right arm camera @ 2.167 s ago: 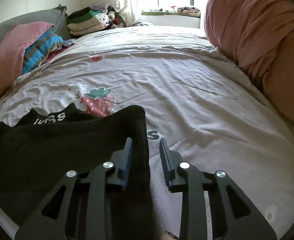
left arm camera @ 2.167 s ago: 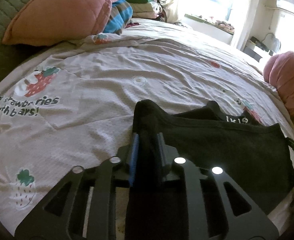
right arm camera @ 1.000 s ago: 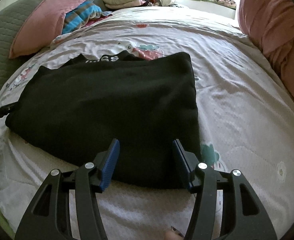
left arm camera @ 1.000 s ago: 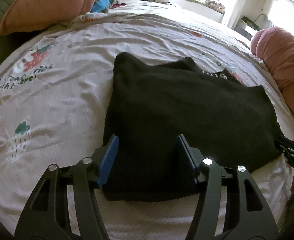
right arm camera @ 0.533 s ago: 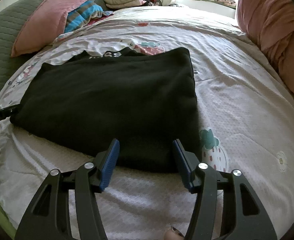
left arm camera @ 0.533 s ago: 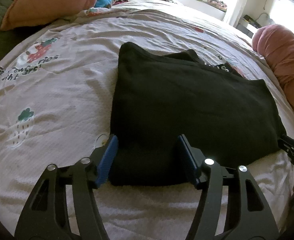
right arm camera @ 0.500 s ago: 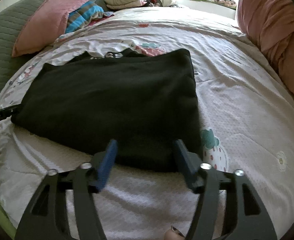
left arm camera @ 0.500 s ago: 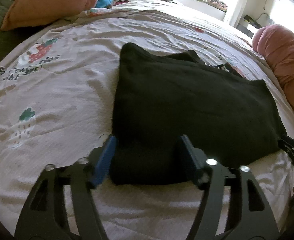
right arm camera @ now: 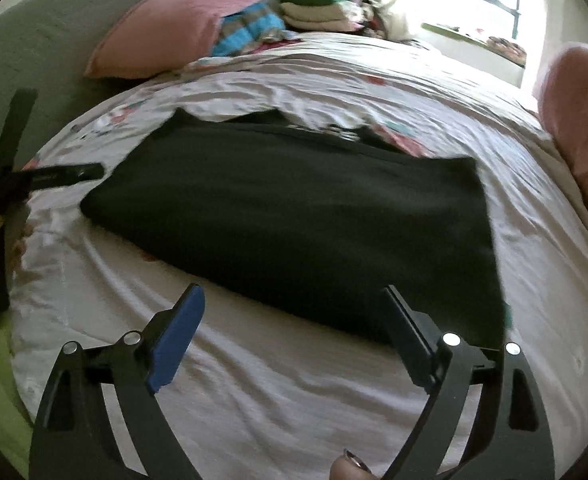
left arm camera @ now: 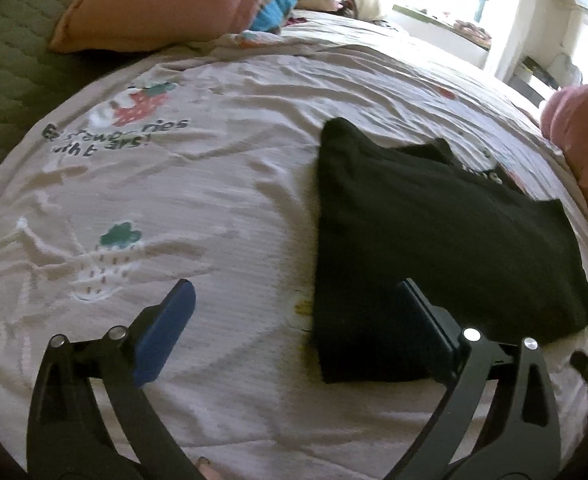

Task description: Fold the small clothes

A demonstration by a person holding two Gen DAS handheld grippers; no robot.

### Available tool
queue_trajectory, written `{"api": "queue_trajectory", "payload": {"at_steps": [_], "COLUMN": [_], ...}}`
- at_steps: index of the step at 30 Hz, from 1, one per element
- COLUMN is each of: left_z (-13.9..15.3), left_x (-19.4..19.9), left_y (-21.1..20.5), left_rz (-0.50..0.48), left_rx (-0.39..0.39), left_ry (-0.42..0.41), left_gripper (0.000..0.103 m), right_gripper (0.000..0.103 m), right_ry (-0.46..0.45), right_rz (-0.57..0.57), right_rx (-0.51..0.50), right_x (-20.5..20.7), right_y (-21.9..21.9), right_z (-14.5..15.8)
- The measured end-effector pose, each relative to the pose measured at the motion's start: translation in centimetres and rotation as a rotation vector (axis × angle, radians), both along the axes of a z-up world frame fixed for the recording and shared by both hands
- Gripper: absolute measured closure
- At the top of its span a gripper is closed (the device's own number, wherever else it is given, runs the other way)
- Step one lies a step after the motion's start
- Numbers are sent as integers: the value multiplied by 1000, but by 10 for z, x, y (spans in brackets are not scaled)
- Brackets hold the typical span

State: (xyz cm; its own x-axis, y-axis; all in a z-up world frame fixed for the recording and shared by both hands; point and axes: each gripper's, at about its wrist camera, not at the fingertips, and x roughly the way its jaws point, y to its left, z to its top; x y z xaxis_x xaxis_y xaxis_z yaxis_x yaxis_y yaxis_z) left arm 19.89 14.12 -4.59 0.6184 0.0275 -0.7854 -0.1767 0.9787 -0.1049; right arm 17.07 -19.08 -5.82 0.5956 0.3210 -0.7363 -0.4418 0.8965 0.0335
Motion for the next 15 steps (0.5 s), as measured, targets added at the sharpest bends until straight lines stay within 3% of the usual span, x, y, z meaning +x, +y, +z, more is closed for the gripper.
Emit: {"api": "queue_trajectory", "payload": {"at_steps": [15], "left_z": [2], "left_x": [3], "left_y": [37], "left_rz": [106], "left_rx": [9], "left_ry": [1], "left_gripper": [9], "right_gripper": [15], "right_ry": [-84], "right_rz": [222], "right_rx": [-120], "right_x": [-2], "right_y": [111], "right_z": [-2]}}
